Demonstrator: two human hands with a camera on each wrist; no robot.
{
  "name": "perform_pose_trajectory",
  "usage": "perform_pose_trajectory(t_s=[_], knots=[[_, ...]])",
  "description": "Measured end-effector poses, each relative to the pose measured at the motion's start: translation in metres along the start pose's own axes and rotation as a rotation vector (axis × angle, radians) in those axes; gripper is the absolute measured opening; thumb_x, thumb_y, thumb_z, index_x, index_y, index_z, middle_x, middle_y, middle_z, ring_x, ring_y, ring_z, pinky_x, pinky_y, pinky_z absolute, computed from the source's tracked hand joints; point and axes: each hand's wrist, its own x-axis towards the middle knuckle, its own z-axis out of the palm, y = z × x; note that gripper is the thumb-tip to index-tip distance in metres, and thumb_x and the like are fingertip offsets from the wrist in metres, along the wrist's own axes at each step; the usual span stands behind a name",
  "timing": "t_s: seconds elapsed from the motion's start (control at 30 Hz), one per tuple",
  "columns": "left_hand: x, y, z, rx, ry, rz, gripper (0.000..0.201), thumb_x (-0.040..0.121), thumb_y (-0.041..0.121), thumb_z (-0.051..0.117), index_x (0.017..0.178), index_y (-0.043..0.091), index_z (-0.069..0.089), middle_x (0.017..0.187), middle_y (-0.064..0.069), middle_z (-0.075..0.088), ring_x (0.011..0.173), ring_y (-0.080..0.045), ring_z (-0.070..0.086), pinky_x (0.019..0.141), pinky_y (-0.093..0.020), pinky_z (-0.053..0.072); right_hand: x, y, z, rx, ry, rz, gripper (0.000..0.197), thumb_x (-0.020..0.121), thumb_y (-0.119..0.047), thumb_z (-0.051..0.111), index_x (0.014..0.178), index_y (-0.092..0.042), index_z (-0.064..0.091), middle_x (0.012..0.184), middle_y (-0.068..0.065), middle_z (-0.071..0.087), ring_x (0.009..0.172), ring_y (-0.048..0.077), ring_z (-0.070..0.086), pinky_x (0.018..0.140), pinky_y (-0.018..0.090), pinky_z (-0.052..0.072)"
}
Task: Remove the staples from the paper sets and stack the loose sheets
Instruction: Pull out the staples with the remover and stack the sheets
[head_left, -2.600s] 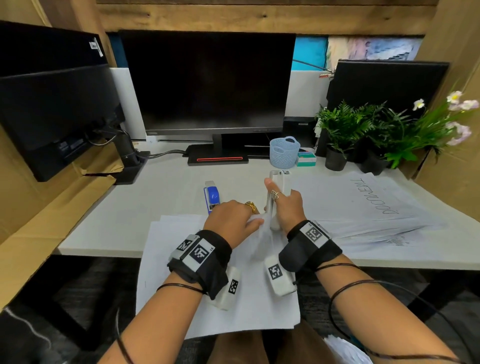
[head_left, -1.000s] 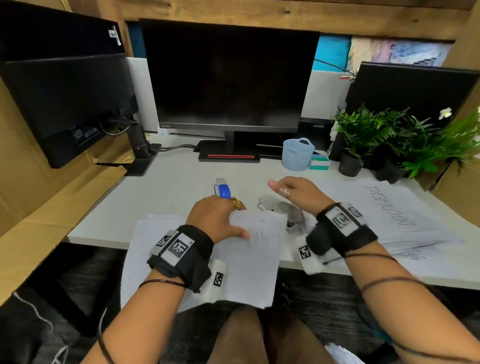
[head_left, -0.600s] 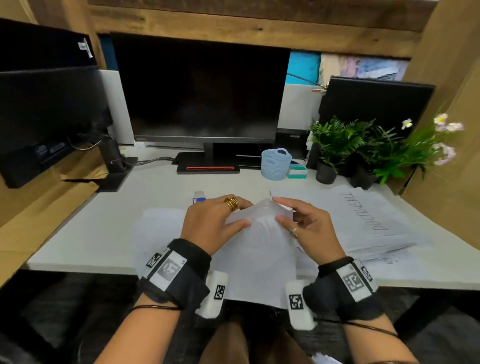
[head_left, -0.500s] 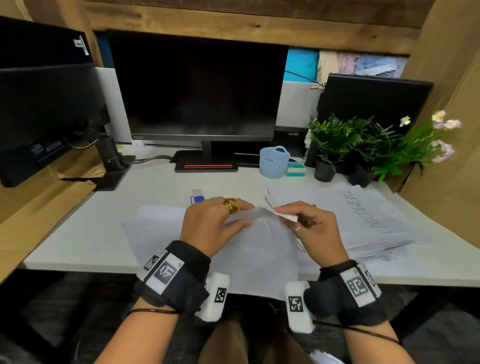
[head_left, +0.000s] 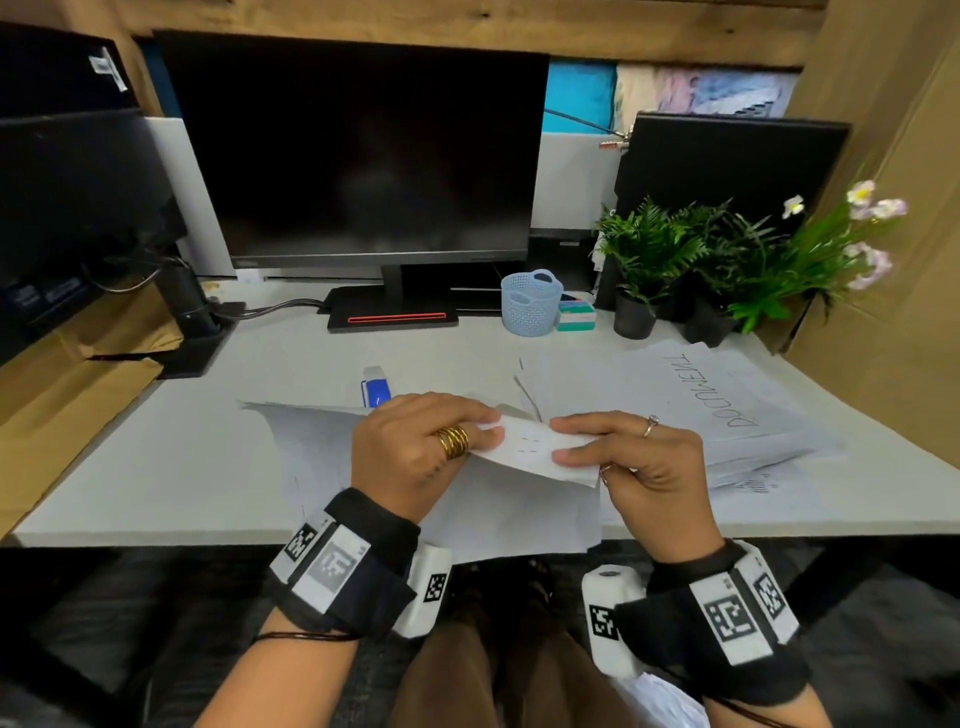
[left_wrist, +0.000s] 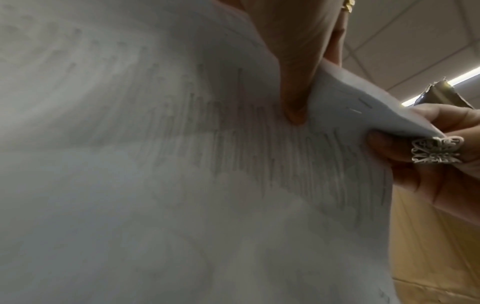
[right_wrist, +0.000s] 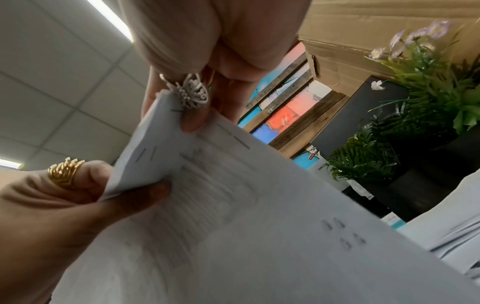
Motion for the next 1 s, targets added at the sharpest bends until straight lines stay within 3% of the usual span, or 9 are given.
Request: perform_pose_trajectory(t_s=[0.17, 0.27, 0.37, 0.43, 0.6, 0.73, 0.83, 0.93, 1.0], knots=[[0.003, 0.003, 0.002, 0.028, -0.051, 0.011, 0.005, 0.08, 0.016, 0.071, 0.08, 0.017, 0.077, 0.085, 0.006, 0.073, 0.077, -0.01, 0.066, 0.06, -0.028, 0.052, -0.002, -0.001, -0.005, 0.031, 0.032, 0.05, 0.038, 0.067, 0.009, 0.046, 0.077, -0.013, 0.075, 0.096, -0.009, 0.072, 0.093, 0.008, 0.067, 0.081, 0.02, 0.051], [0.008, 0.0, 0.001, 0.225, -0.24, -0.122, 0.023, 0.083, 0.04, 0.06, 0.091, 0.024, 0.074, 0.079, 0.009, 0.072, 0.068, -0.012, 0.066, 0.056, -0.019, 0.048, -0.007, 0.003, -0.019, 0.056, 0.142, 0.146, 0.052, 0.067, 0.023, 0.049, 0.084, -0.02, 0.072, 0.09, -0.016, 0.072, 0.088, 0.01, 0.067, 0.082, 0.024, 0.052], [0.007, 0.0, 0.005, 0.266, -0.355, -0.219, 0.038, 0.083, 0.048, 0.044, 0.082, 0.023, 0.072, 0.064, 0.005, 0.069, 0.052, -0.019, 0.064, 0.044, -0.019, 0.041, -0.012, 0.008, -0.04, 0.05, 0.217, 0.321, 0.044, 0.078, 0.014, 0.064, 0.094, -0.027, 0.067, 0.076, -0.013, 0.063, 0.07, 0.003, 0.057, 0.07, 0.014, 0.047], [-0.001, 0.005, 0.016, 0.192, -0.396, -0.253, 0.04, 0.084, 0.047, 0.043, 0.081, 0.02, 0.073, 0.066, 0.002, 0.07, 0.054, -0.021, 0.065, 0.044, -0.023, 0.043, -0.02, 0.005, -0.056, 0.105, 0.067, 0.455, 0.043, 0.076, 0.004, 0.07, 0.104, -0.027, 0.061, 0.08, -0.014, 0.063, 0.074, -0.001, 0.058, 0.073, 0.012, 0.049], [-0.013, 0.036, 0.057, 0.049, -0.582, -0.316, 0.038, 0.086, 0.052, 0.048, 0.088, 0.022, 0.071, 0.08, 0.002, 0.072, 0.073, -0.023, 0.066, 0.058, -0.021, 0.039, -0.056, 0.0, -0.102, -0.021, -0.271, 0.666, 0.04, 0.082, 0.01, 0.062, 0.065, -0.027, 0.062, 0.053, -0.025, 0.061, 0.06, -0.014, 0.06, 0.06, 0.002, 0.042], [-0.02, 0.056, 0.103, -0.11, -0.747, -0.319, 0.038, 0.084, 0.054, 0.052, 0.104, 0.025, 0.067, 0.113, 0.007, 0.062, 0.109, -0.011, 0.048, 0.082, -0.026, 0.042, -0.102, 0.016, -0.166, -0.265, -0.293, 0.702, 0.051, 0.075, 0.024, 0.058, 0.087, -0.023, 0.072, 0.076, -0.034, 0.066, 0.084, -0.016, 0.061, 0.079, 0.005, 0.046], [-0.021, 0.068, 0.144, -0.072, -0.854, -0.149, 0.051, 0.084, 0.057, 0.045, 0.118, 0.023, 0.063, 0.135, -0.006, 0.049, 0.128, -0.023, 0.035, 0.101, -0.045, 0.038, -0.138, 0.03, -0.199, -0.449, -0.292, 0.745, 0.068, 0.065, 0.032, 0.047, 0.097, -0.022, 0.073, 0.092, -0.017, 0.071, 0.095, -0.007, 0.061, 0.087, 0.004, 0.043], [-0.018, 0.086, 0.18, 0.084, -1.027, -0.078, 0.058, 0.092, 0.055, 0.039, 0.144, 0.029, 0.031, 0.155, -0.004, 0.017, 0.143, -0.025, 0.007, 0.114, -0.042, 0.005, -0.17, 0.048, -0.207, -0.536, -0.311, 0.806, 0.058, 0.065, 0.03, 0.048, 0.093, -0.012, 0.076, 0.093, 0.004, 0.073, 0.094, -0.003, 0.059, 0.084, -0.002, 0.037], [-0.017, 0.095, 0.199, 0.13, -1.084, -0.074, 0.064, 0.093, 0.057, 0.031, 0.149, 0.032, 0.012, 0.157, -0.003, 0.007, 0.144, -0.024, -0.001, 0.114, -0.044, -0.001, -0.188, 0.064, -0.203, -0.538, -0.368, 0.882, 0.048, 0.071, 0.024, 0.05, 0.092, -0.01, 0.077, 0.093, 0.006, 0.074, 0.094, 0.003, 0.062, 0.082, 0.001, 0.038]])
